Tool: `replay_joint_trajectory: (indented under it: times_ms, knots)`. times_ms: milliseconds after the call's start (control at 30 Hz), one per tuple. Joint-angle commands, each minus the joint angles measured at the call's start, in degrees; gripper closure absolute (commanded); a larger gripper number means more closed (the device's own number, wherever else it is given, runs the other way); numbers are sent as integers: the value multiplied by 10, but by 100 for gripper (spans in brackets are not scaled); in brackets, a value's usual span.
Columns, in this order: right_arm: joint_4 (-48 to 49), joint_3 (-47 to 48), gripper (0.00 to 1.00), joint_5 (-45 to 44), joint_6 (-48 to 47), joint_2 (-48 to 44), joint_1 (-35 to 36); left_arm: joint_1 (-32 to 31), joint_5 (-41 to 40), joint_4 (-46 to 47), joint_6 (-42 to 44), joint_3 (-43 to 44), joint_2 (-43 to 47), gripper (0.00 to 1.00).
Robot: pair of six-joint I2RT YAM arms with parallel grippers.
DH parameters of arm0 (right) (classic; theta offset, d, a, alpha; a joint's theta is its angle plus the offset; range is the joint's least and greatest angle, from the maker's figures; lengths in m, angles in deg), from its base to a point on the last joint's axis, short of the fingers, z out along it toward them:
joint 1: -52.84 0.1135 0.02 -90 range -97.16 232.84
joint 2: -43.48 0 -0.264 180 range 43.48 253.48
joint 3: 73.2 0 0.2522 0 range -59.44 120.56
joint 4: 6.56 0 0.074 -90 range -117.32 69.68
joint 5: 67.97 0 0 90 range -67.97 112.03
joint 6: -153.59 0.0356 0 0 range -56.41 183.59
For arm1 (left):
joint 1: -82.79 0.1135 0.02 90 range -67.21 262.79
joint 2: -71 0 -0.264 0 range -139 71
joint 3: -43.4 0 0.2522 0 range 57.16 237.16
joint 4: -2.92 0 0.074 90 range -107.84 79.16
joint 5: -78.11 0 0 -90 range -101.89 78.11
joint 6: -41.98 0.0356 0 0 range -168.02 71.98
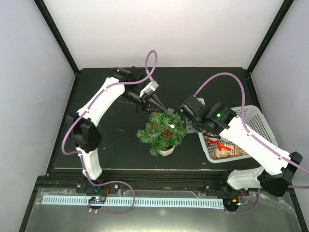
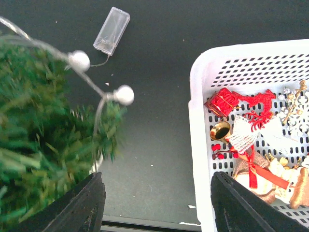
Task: Decorate the small christmas tree
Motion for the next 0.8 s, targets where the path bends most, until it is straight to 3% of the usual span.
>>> replay_joint_trajectory:
  times_ms: [0, 100, 600, 700, 767]
  knots:
    - [-3, -5, 38, -18, 10, -6, -2, -3, 40, -9, 28, 2, -6, 92]
    - [-6, -2, 38, -17, 11, -3, -1, -3, 46, -10, 45, -4, -10, 98]
    - [-23, 20, 38, -23, 8, 9, -2, 1, 44, -9, 61, -2, -36, 97]
    - [-27, 30, 38, -26, 4, 11, -1, 4, 44, -10, 59, -5, -36, 93]
    - [-31, 40, 38, -29, 1, 13, -1, 5, 39, -10, 57, -5, -37, 81]
